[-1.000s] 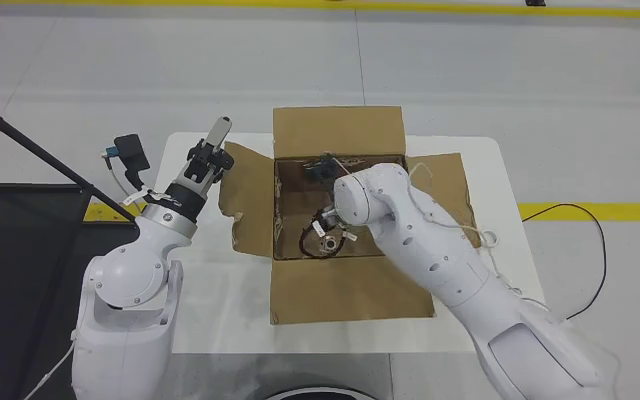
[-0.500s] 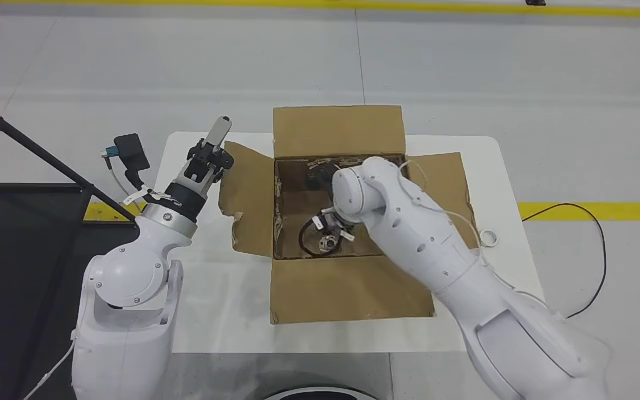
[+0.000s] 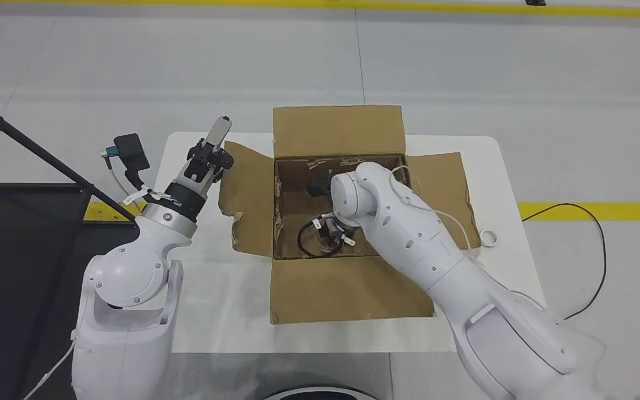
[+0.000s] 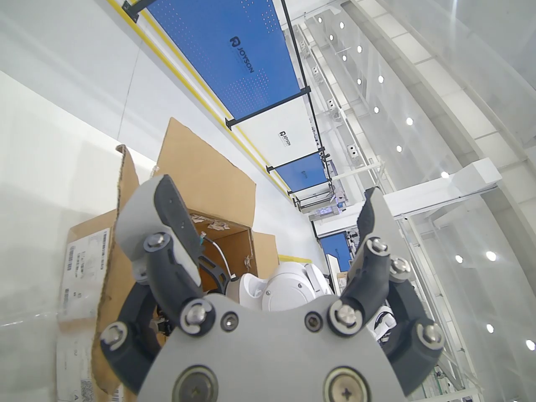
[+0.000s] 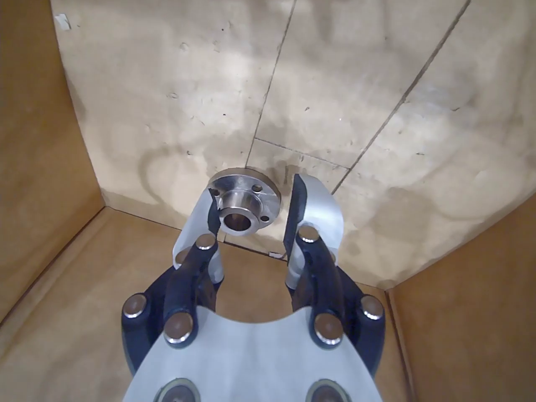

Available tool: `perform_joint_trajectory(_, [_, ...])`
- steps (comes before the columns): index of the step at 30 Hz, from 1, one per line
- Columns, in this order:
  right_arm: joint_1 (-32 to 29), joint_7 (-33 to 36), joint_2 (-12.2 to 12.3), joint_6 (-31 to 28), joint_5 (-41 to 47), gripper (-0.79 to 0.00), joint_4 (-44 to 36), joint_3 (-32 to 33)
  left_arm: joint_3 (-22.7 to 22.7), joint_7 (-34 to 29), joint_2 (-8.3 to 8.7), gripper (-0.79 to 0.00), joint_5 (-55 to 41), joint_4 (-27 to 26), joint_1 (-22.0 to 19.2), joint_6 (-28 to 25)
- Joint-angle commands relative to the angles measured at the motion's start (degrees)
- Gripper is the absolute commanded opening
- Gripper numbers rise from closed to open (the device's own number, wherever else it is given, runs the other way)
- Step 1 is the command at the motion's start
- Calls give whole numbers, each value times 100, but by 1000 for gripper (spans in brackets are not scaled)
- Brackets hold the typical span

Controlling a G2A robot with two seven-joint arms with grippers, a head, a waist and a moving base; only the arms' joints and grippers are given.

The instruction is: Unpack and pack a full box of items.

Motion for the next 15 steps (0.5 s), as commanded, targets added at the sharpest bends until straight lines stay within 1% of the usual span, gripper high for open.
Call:
perform_joint_trajectory(1, [1, -15, -22, -36, 13, -465, 62, 0, 0, 0, 0, 0, 0, 0, 0, 0])
perform_joint_trajectory(8, [-34, -25, -60, -103, -8, -480, 103, 22, 0, 0, 0, 0, 0, 0, 0, 0])
perform_joint_trajectory(11, [-72, -23, -56, -104, -26, -496, 80, 55, 0, 0, 0, 0, 0, 0, 0, 0])
perform_joint_trajectory(15, [-140, -77, -17, -24, -101, -493, -56, 148, 0, 0, 0, 0, 0, 0, 0, 0])
